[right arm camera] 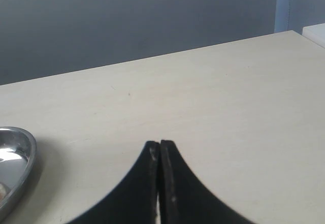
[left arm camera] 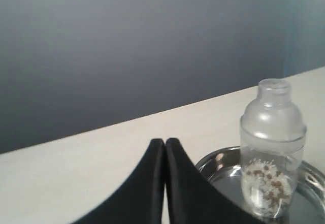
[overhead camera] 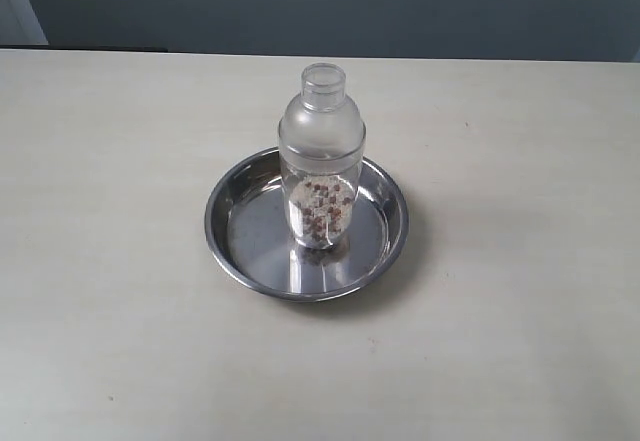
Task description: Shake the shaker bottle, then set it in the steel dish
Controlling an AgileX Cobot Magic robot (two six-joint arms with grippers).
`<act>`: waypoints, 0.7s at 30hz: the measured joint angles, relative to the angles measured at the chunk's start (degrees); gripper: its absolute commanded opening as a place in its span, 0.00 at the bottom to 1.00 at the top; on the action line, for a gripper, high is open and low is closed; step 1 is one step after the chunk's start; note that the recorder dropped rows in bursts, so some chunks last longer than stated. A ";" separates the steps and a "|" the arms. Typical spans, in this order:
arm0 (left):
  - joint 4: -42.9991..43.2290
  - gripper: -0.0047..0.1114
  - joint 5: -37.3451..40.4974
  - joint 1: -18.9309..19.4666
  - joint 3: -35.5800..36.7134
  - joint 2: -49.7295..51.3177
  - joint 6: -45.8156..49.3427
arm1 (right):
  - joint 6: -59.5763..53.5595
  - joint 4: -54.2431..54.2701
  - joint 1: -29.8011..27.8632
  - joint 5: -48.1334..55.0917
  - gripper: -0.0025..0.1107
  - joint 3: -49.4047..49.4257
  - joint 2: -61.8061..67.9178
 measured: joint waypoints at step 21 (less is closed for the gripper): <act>-5.69 0.05 19.05 17.28 14.90 -21.22 -3.73 | 0.00 0.00 0.00 0.00 0.02 0.00 0.00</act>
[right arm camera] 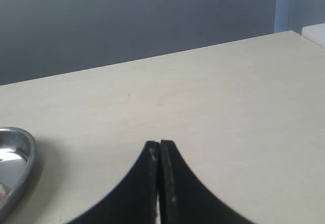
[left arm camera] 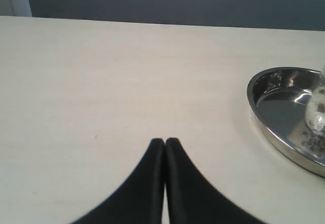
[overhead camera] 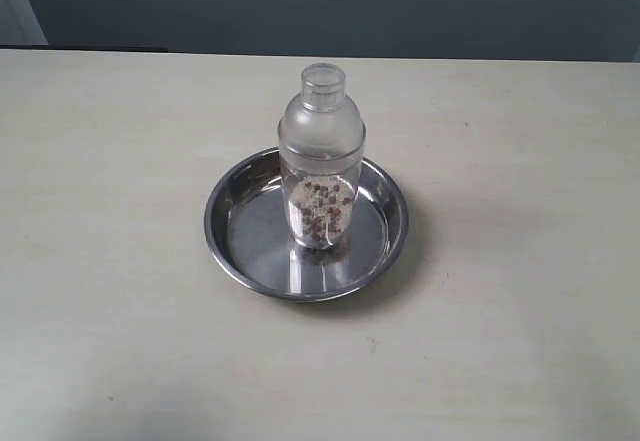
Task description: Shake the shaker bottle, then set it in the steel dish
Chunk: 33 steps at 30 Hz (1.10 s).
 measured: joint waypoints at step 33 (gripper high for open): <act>0.11 0.05 -9.38 0.00 0.03 -0.10 -0.17 | 0.00 0.00 0.00 0.00 0.02 0.00 0.00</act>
